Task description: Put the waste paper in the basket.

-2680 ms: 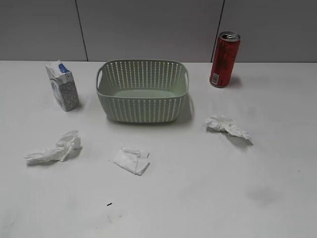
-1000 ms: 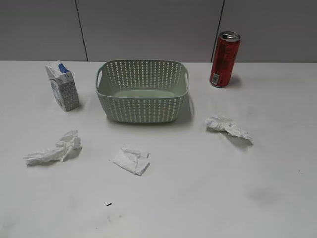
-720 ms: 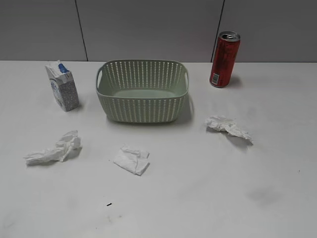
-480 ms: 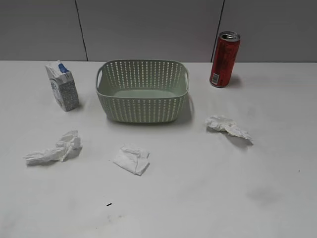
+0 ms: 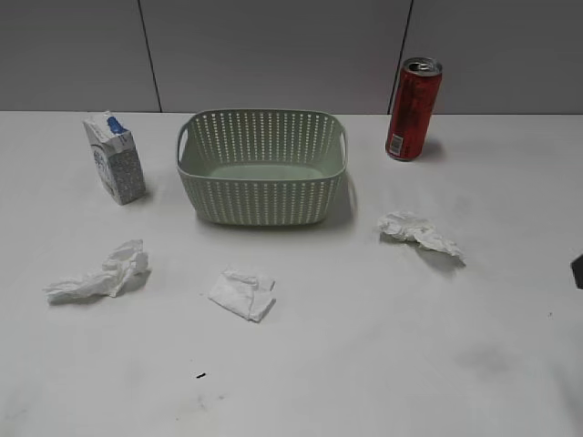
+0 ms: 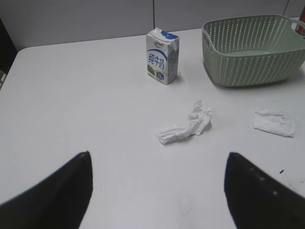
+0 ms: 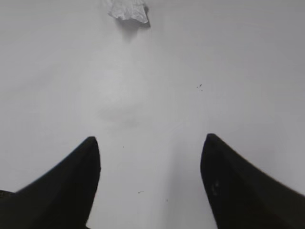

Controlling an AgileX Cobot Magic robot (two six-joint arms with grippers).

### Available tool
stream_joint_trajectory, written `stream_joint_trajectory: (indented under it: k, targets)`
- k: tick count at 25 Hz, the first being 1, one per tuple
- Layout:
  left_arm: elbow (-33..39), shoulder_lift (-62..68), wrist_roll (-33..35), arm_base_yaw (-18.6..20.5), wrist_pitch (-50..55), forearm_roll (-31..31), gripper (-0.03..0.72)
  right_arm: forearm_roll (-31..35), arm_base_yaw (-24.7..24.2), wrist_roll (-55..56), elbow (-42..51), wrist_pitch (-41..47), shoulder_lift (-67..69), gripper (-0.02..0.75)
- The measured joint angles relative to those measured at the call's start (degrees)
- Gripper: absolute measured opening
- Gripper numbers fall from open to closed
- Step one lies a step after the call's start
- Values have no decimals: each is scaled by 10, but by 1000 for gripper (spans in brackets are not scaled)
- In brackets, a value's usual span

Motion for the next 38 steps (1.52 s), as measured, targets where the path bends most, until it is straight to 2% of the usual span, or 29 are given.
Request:
stream_joint_trajectory:
  k: [10,15,20,28,34,38]
  targets:
    - [0,0,0,0,0,4,595,11,6,-23,-161,-9,303,501]
    - [0,0,0,0,0,4,593,3,56,-28,-233,-17,418,505]
    - [0,0,0,0,0,5,593,-13,109,-29,-293,-64,506,588]
    - [0,0,0,0,0,5,593,-41,119,-18,-323,-180,592,592]
    - [0,0,0,0,0,5,591,-69,119,17,-324,-200,637,568]
    - [0,0,0,0,0,5,586,-71,119,21,-327,-201,647,505]
